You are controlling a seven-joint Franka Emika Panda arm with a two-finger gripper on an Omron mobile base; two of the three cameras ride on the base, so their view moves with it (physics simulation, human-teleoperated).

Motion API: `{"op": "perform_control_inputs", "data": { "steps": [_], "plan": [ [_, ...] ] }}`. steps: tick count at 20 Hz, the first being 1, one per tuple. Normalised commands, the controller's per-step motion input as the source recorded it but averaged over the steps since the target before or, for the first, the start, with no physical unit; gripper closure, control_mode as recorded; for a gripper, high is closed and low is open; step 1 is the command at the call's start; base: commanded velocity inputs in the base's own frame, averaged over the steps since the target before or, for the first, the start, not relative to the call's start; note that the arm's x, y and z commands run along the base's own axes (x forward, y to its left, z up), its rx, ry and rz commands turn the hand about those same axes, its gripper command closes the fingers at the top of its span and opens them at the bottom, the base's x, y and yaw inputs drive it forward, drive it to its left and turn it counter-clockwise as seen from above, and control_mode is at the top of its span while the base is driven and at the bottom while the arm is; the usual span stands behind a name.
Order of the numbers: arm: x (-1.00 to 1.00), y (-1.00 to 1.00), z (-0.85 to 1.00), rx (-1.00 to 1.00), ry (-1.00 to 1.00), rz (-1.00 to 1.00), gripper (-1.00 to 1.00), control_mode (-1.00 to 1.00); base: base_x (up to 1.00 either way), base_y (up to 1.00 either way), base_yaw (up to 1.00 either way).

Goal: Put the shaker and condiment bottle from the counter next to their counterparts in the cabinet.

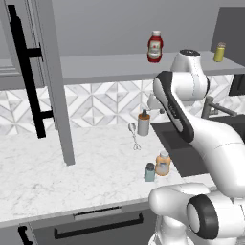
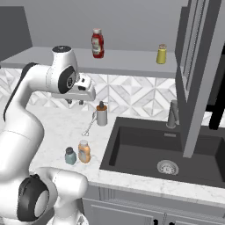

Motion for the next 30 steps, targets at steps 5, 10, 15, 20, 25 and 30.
{"op": "perform_control_inputs", "data": {
  "steps": [5, 10, 15, 20, 25, 30],
  "plan": [
    [-0.18, 0.00, -0.04, 0.00, -0.02, 0.00, -1.00, -1.00, 0.00, 0.00, 0.00],
    [-0.54, -0.26, -0.09, 0.00, -0.11, 0.19, -1.00, -1.00, 0.00, 0.00, 0.00],
    [-0.43, -0.18, -0.18, 0.00, -0.14, 0.31, -1.00, -1.00, 0.00, 0.00, 0.00],
    [-0.54, -0.24, -0.41, 0.07, -0.15, 0.17, -1.00, -1.00, 0.00, 0.00, 0.00],
    [-0.40, -0.21, -0.30, 0.13, -0.15, 0.10, -1.00, -1.00, 0.00, 0.00, 0.00],
    [-0.02, 0.01, -0.35, 0.09, 0.01, 0.00, -1.00, -1.00, 0.00, 0.00, 0.00]
  ]
}}
